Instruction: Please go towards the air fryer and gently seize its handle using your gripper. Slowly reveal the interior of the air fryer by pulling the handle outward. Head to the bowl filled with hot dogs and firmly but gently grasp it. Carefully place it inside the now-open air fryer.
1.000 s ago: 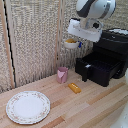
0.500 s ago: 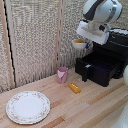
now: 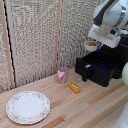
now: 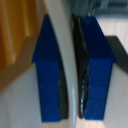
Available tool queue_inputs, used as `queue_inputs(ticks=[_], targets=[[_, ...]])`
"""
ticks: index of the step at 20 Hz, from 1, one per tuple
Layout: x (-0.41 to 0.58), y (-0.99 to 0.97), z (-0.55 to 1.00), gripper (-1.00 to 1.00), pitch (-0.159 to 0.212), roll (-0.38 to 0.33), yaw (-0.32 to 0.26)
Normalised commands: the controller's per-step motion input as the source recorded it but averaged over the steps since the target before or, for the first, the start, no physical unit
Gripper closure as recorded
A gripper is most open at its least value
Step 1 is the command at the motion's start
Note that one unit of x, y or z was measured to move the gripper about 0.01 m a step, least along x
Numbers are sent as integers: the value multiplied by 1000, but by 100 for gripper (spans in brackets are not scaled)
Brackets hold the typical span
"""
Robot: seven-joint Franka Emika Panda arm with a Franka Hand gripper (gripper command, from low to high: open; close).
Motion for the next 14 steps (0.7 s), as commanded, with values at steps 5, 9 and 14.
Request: queue_inputs(ticks=[5,9,14], targets=[[171,-455,-372,100,4,18,1],[323,-309,-384,100,14,0,9],[250,-425,-353,100,21,0,-3]])
